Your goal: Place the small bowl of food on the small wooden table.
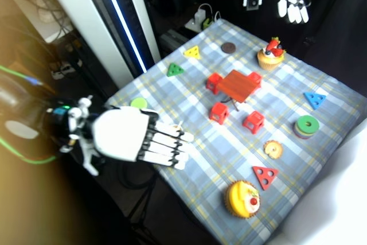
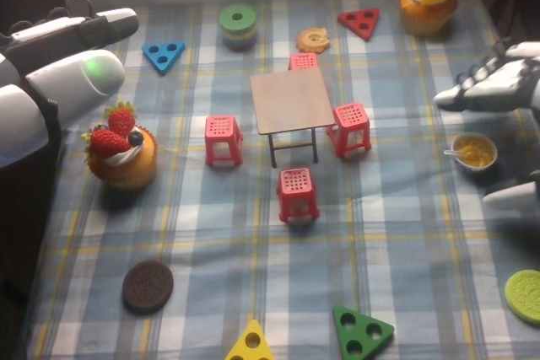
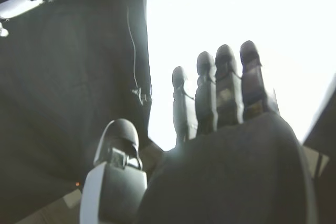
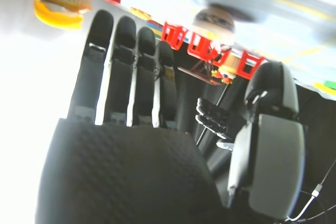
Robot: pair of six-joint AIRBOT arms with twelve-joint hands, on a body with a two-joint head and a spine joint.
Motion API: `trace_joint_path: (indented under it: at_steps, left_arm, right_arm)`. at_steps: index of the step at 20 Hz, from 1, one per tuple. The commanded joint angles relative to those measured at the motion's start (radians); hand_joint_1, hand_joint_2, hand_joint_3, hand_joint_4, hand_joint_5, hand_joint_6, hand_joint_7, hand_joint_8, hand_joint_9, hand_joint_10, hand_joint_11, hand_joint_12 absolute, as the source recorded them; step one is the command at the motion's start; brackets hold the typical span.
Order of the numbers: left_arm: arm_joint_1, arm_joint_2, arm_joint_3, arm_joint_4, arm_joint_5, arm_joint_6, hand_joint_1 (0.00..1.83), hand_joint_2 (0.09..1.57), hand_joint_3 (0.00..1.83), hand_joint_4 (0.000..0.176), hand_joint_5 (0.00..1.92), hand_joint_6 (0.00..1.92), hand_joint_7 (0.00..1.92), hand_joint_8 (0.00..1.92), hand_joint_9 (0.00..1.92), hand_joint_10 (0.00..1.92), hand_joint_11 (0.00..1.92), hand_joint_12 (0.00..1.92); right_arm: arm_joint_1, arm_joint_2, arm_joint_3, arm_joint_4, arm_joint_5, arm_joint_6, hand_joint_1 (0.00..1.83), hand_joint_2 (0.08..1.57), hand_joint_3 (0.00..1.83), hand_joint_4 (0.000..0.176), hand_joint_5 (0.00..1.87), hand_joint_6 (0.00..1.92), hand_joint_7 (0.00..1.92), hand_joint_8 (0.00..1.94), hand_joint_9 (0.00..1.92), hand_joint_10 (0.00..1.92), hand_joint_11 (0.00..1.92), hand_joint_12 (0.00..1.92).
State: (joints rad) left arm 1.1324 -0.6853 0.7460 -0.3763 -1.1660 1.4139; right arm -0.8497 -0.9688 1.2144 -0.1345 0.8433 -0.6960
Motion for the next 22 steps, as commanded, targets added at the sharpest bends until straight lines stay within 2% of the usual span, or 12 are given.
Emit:
trace_joint_path:
  at_steps: [1, 2, 3, 4, 10, 12, 13, 16, 18, 20, 21, 22]
  left_arm:
    - [-0.012, -0.002, 0.005, 0.006, -0.125, -0.007, 0.0, 1.18, 0.0, 0.108, 0.41, 0.0, 0.32, 0.0, 0.24, 0.0, 0.0, 0.36]
    - [-0.012, -0.002, 0.005, 0.006, -0.125, -0.007, 0.0, 1.18, 0.0, 0.121, 0.4, 0.0, 0.31, 0.0, 0.24, 0.0, 0.0, 0.36]
    - [-0.013, -0.003, 0.005, 0.006, -0.127, -0.007, 0.0, 1.18, 0.0, 0.127, 0.39, 0.0, 0.29, 0.0, 0.22, 0.0, 0.0, 0.36]
    - [-0.014, -0.004, 0.005, 0.006, -0.127, -0.007, 0.0, 1.19, 0.0, 0.13, 0.38, 0.0, 0.28, 0.0, 0.22, 0.0, 0.0, 0.36]
    - [-0.015, -0.008, 0.005, 0.006, -0.123, -0.007, 0.0, 1.2, 0.0, 0.121, 0.36, 0.0, 0.28, 0.0, 0.21, 0.0, 0.0, 0.29]
    - [-0.017, -0.009, 0.005, 0.006, -0.123, -0.007, 0.0, 1.18, 0.0, 0.141, 0.35, 0.0, 0.29, 0.0, 0.21, 0.0, 0.0, 0.29]
    - [-0.017, -0.009, 0.005, 0.007, -0.123, -0.007, 0.0, 1.19, 0.0, 0.131, 0.36, 0.0, 0.29, 0.0, 0.22, 0.0, 0.0, 0.3]
    - [-0.018, -0.009, 0.004, 0.007, -0.12, -0.007, 0.0, 1.19, 0.0, 0.133, 0.36, 0.0, 0.3, 0.0, 0.22, 0.0, 0.0, 0.28]
    - [-0.018, -0.011, 0.005, 0.007, -0.112, -0.007, 0.0, 1.18, 0.0, 0.143, 0.35, 0.0, 0.29, 0.0, 0.21, 0.0, 0.0, 0.22]
    - [-0.018, -0.012, 0.006, 0.007, -0.11, -0.007, 0.0, 1.17, 0.0, 0.135, 0.36, 0.0, 0.29, 0.0, 0.22, 0.0, 0.0, 0.24]
    - [-0.019, -0.013, 0.006, 0.007, -0.109, -0.007, 0.0, 1.17, 0.0, 0.129, 0.37, 0.0, 0.29, 0.0, 0.23, 0.0, 0.0, 0.24]
    - [-0.019, -0.013, 0.006, 0.007, -0.109, -0.007, 0.0, 1.17, 0.0, 0.134, 0.36, 0.0, 0.29, 0.0, 0.22, 0.0, 0.0, 0.24]
  right_arm:
    - [0.013, 0.002, 0.01, 0.018, 0.087, 0.004, 0.76, 0.93, 0.0, 0.0, 0.49, 0.0, 0.57, 0.0, 0.56, 0.0, 0.35, 0.48]
    - [0.015, 0.0, 0.012, 0.017, 0.084, 0.004, 0.7, 0.92, 0.0, 0.0, 0.49, 0.0, 0.58, 0.0, 0.56, 0.0, 0.35, 0.47]
    - [0.019, -0.003, 0.015, 0.015, 0.076, 0.004, 0.65, 0.9, 0.0, 0.028, 0.48, 0.0, 0.56, 0.0, 0.54, 0.0, 0.35, 0.47]
    - [0.021, -0.004, 0.018, 0.014, 0.07, 0.004, 0.67, 0.91, 0.0, 0.0, 0.49, 0.0, 0.56, 0.0, 0.55, 0.0, 0.37, 0.48]
    - [0.024, -0.005, 0.023, 0.014, 0.055, 0.004, 0.85, 0.97, 0.0, 0.0, 0.67, 0.0, 0.73, 0.0, 0.69, 0.01, 0.32, 0.8]
    - [0.026, -0.009, 0.025, 0.014, 0.053, 0.004, 0.88, 0.97, 0.0, 0.0, 0.74, 0.01, 0.77, 0.0, 0.73, 0.01, 0.34, 0.85]
    - [0.027, -0.01, 0.027, 0.014, 0.052, 0.004, 0.91, 0.97, 0.0, 0.0, 0.76, 0.0, 0.8, 0.0, 0.75, 0.01, 0.32, 0.89]
    - [0.031, -0.012, 0.028, 0.014, 0.05, 0.004, 1.04, 0.99, 0.0, 0.0, 0.84, 0.01, 0.91, 0.01, 0.89, 0.02, 0.46, 0.95]
    - [0.035, -0.014, 0.029, 0.009, 0.05, 0.004, 0.97, 1.0, 0.0, 0.0, 0.88, 0.01, 0.94, 0.0, 0.9, 0.01, 0.43, 1.05]
    - [0.038, -0.018, 0.029, 0.006, 0.05, 0.004, 0.95, 1.03, 0.0, 0.0, 0.92, 0.01, 1.0, 0.02, 0.94, 0.02, 0.37, 1.21]
    - [0.038, -0.02, 0.03, 0.006, 0.05, 0.004, 0.94, 1.03, 0.0, 0.0, 0.93, 0.01, 1.01, 0.02, 0.97, 0.03, 0.41, 1.24]
    - [0.038, -0.02, 0.03, 0.006, 0.05, 0.004, 0.98, 1.04, 0.0, 0.0, 0.95, 0.01, 1.05, 0.02, 1.01, 0.05, 0.5, 1.23]
